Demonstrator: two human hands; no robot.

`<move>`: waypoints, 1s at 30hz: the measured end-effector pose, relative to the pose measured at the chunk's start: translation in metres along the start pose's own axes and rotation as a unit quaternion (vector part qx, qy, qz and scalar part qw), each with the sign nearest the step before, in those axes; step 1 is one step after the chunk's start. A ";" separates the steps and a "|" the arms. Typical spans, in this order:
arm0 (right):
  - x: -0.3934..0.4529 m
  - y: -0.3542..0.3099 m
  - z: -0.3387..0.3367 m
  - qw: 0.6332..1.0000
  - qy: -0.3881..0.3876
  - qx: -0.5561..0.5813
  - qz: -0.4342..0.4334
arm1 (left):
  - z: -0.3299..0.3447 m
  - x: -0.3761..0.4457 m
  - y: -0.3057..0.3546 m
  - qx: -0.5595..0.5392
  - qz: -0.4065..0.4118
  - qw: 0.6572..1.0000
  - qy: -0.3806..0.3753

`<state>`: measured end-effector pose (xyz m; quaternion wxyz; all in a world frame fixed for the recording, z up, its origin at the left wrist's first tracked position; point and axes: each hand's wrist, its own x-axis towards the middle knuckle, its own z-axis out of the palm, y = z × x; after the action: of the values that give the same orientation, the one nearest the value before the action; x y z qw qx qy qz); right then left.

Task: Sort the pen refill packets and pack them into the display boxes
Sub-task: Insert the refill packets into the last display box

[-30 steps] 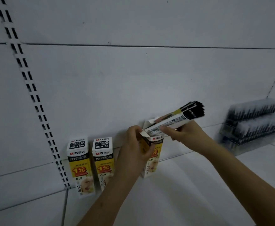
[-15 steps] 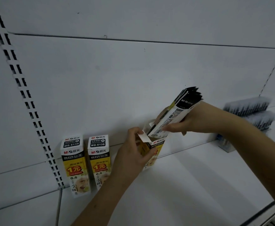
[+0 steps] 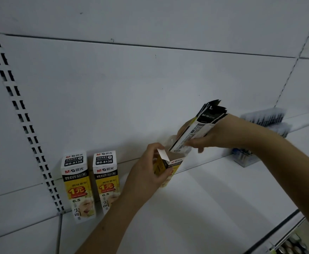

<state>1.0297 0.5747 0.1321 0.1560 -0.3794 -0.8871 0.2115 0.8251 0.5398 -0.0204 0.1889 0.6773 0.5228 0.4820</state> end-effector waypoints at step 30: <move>-0.018 -0.003 0.046 0.965 0.042 -0.259 0.012 | 0.001 -0.007 0.005 0.017 0.028 0.999 -0.022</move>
<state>1.0195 0.5480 0.0916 0.0869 -0.4260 -0.8996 -0.0400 0.8289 0.5324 -0.0202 0.1751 0.7056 0.5075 0.4626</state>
